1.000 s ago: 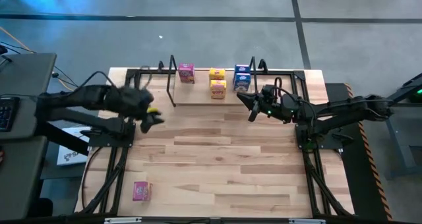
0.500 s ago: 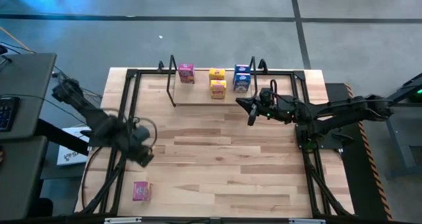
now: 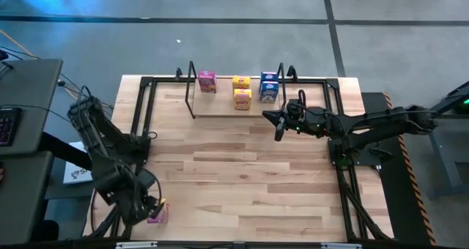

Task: Stack cereal on shelf
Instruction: Put the violet cereal box aligned with the other violet cereal box on the shelf

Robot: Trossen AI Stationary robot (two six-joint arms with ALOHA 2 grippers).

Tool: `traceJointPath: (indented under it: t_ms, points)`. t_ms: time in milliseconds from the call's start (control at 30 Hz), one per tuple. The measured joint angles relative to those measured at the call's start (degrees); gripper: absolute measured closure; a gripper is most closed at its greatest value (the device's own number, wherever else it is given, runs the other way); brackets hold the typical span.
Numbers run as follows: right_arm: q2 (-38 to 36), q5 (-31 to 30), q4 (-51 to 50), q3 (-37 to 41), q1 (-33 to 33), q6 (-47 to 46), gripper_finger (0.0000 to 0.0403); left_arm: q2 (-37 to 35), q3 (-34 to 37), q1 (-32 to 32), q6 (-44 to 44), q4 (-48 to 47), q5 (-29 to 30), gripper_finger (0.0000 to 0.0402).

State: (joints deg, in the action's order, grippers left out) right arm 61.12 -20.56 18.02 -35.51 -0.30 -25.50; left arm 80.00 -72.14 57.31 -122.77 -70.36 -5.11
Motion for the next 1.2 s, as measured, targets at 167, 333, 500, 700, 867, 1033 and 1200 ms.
traceJointPath:
  t_ms: [167,333,500,700,867,1033,1200]
  points:
    - [0.0,0.0,-0.2,0.0,0.0,0.0,0.0402,2.2,0.0,0.6,-6.7,0.4,-3.4,0.0193]
    - [0.0,0.0,-0.3,0.0,0.0,-0.1,0.0402,2.2,0.0,0.6,-6.6,1.2,-3.3,0.0193]
    - [0.0,0.0,-0.6,0.0,0.0,-0.2,0.0402,2.2,0.0,0.6,-6.1,1.3,-2.9,0.0191]
    - [0.0,0.0,-1.6,0.0,0.0,-0.2,0.0402,2.2,0.0,0.6,-7.7,1.3,-2.9,0.0158]
    - [0.0,-0.4,-2.3,0.0,0.0,-0.1,0.0402,2.2,0.0,0.6,-7.7,1.3,-1.9,0.0115]
    - [0.0,-0.6,-2.4,0.0,0.0,-0.1,0.0402,2.2,0.0,0.1,-9.6,3.1,0.0,0.0102]
    - [0.0,-0.7,-2.4,0.0,0.0,-0.1,0.0402,2.4,0.0,0.1,-10.6,3.7,-0.7,0.0102]
